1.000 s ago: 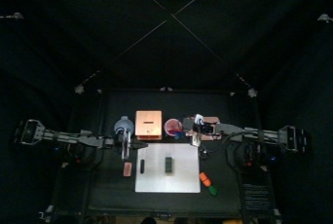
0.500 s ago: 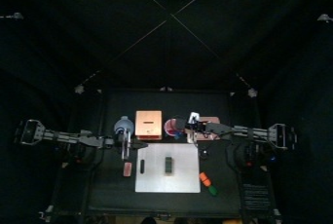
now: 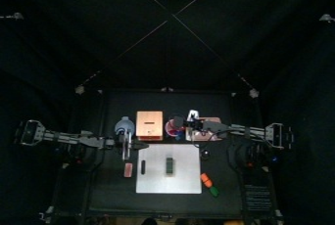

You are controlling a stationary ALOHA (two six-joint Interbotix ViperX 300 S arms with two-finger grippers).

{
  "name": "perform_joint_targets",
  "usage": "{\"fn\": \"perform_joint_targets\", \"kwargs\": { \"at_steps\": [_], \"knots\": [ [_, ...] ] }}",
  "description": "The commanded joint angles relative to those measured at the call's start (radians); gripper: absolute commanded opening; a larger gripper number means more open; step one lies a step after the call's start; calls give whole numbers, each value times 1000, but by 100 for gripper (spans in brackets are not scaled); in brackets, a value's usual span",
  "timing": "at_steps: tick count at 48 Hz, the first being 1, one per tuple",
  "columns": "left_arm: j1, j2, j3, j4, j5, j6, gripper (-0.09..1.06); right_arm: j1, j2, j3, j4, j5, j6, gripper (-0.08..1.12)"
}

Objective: Cut the sushi into 4 pieces with the knife
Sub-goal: Pick up the knife at its handle with right hand

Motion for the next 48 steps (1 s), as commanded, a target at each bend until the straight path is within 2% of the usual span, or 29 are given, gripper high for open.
{"fn": "perform_joint_targets", "kwargs": {
  "at_steps": [1, 6, 19, 31, 48],
  "knots": [
    [5, 0, -11, 2, -9, 2, -1, 5, 5, -43, -23, 23, -3, 82],
    [8, 0, -11, 2, -9, 2, -1, 8, 37, -67, -34, 41, -5, 77],
    [8, 0, -5, 0, -9, -2, -1, -3, 135, -138, 37, 117, -135, 75],
    [14, -2, 0, 0, -9, 2, -1, -21, 173, -164, 35, 144, -164, 73],
    [34, -6, 2, 0, -9, 3, -1, -26, 184, -201, 38, 166, -166, 32]
  ]
}}
